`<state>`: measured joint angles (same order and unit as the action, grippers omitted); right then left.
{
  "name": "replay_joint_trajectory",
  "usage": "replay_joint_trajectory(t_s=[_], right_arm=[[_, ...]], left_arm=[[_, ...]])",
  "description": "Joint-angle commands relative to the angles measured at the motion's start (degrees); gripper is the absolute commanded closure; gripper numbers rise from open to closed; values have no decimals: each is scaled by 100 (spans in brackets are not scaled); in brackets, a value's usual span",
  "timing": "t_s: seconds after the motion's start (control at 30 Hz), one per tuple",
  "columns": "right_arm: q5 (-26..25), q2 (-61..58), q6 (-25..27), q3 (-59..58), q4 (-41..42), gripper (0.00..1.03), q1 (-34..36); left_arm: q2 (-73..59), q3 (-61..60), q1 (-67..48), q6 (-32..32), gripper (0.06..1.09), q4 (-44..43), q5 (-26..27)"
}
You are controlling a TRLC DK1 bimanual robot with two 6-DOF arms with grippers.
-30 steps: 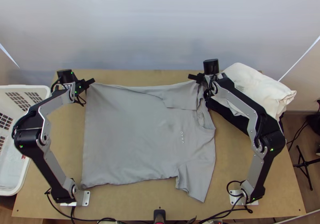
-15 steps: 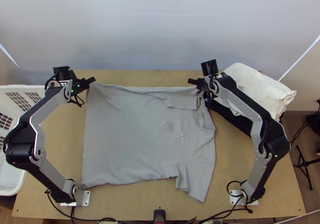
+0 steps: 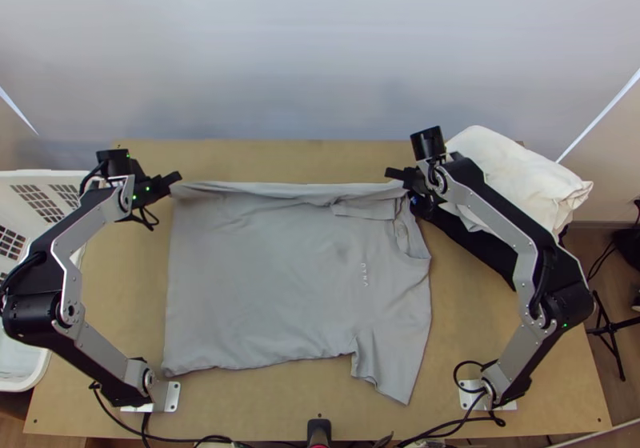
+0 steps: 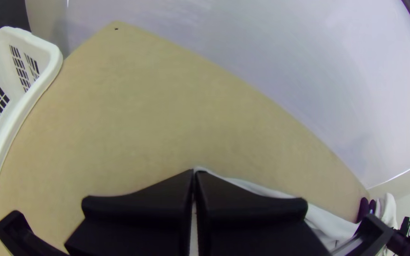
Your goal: Fold the t-shirt
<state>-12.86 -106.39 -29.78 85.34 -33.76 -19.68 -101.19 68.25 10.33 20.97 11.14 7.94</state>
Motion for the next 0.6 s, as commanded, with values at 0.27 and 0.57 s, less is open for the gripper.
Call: replay_joint_trajectory(t_s=[0.27,0.57], right_arm=[[-261,136,86,-571,-157,100,-9],[-252,479,95,-1063,-157,100,-159]], left_arm=[[424,-620,470,-120,105,-77,181],[1057,-1270,470,-181,105,-77,269]])
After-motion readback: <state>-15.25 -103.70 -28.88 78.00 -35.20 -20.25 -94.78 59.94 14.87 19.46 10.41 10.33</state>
